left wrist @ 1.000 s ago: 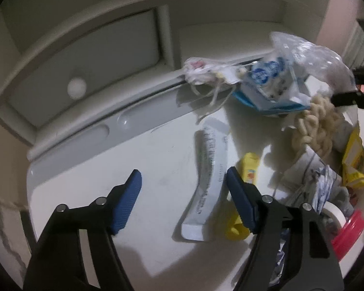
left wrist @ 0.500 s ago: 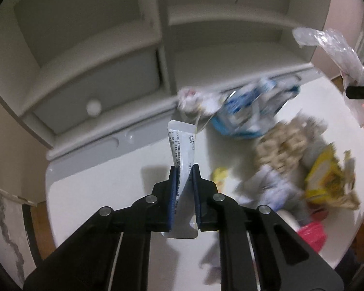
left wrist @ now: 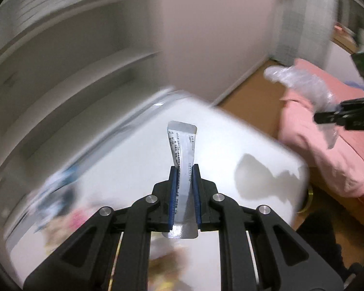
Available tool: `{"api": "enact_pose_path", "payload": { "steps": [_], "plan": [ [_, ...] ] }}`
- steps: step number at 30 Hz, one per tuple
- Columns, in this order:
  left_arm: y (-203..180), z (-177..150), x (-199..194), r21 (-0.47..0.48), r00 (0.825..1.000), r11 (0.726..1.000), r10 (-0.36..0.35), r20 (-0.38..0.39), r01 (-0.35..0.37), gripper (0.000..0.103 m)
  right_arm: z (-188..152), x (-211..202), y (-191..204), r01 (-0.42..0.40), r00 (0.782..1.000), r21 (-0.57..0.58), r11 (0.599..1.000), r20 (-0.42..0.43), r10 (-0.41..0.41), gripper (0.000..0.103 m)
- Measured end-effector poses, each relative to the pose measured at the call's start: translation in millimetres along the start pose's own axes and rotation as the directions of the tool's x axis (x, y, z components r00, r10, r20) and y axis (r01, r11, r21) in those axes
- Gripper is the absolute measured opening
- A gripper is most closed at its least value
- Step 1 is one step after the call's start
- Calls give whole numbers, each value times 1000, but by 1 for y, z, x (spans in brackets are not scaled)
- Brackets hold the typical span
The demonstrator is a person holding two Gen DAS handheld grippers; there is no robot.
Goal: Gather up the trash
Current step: 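Carry the plastic bag and white tube over the black trash bin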
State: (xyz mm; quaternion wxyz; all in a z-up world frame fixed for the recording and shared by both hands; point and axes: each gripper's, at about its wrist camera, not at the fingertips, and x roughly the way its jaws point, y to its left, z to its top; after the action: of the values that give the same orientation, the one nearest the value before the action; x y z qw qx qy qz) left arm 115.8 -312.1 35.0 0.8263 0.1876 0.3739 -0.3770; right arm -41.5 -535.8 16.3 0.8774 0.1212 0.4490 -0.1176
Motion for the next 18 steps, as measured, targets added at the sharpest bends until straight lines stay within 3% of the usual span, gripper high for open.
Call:
{"api": "enact_pose_path", "payload": {
  "steps": [4,7,11,15,18],
  "plan": [
    [-113,24,26,129,991,983,-137,8,135,12,-56,-22,-86,69,998,142,988,-6,-69,24],
    [-205,29,52,231,972,945,-235,-20,233,12,-105,-31,-141,120,993,241,963,-30,-116,24],
    [-299,16,89,318,941,886,-326,-86,337,12,-176,-25,-204,174,985,368,913,-66,-161,24],
    [-358,-12,146,354,916,845,-367,-163,401,12,-229,0,-252,195,981,459,867,-107,-164,24],
    [-392,-41,201,350,900,832,-368,-233,431,12,-260,43,-273,222,974,517,827,-156,-164,24]
  ]
}}
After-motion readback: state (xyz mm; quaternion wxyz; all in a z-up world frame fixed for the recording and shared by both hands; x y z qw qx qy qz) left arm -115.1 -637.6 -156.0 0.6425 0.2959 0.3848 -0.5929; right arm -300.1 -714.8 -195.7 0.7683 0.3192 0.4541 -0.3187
